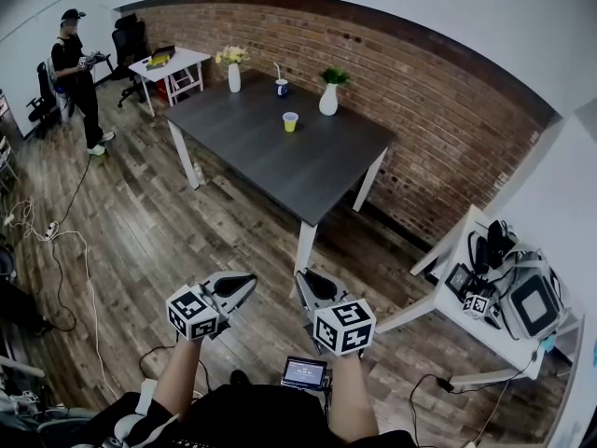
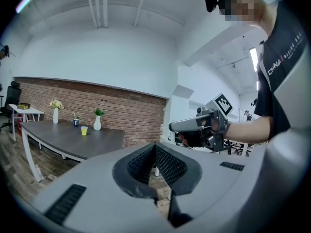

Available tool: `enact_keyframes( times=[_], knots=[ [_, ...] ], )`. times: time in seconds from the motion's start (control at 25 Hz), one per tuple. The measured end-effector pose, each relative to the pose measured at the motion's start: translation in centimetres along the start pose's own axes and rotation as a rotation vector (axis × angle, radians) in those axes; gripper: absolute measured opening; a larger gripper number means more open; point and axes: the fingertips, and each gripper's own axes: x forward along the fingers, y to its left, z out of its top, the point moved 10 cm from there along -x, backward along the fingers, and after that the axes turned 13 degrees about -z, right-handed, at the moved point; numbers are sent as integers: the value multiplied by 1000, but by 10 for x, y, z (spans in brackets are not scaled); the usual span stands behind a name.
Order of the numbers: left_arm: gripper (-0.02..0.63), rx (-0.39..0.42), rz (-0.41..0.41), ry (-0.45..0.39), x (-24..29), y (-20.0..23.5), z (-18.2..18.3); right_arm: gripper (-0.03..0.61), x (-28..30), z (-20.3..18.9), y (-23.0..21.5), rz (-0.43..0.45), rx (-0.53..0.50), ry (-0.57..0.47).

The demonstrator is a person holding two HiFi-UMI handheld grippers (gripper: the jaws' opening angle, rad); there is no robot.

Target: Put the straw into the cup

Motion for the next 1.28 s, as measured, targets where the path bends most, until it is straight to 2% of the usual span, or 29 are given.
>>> enact_keyframes(
  times=[0.44,0.76,0.92,1.08,1.2,1.28],
  knots=[
    [3,12,-4,-7,19,-9,1,48,-8,-1,-19,10,16,-1],
    [3,137,13,5,62,-18,12,49,-8,-4,-60,54,37,8],
    [5,139,19,-17,74,-19,16,49,2,-7,-77,85,66,17],
    [5,148,50,-26,71,1,20,49,22,-5,-81,103,67,30],
    [5,129,53,-50,65,31,16,49,47,0,-85,101,67,33],
    [5,142,58,-28,59,56,14,48,70,3,-85,94,70,32]
  ],
)
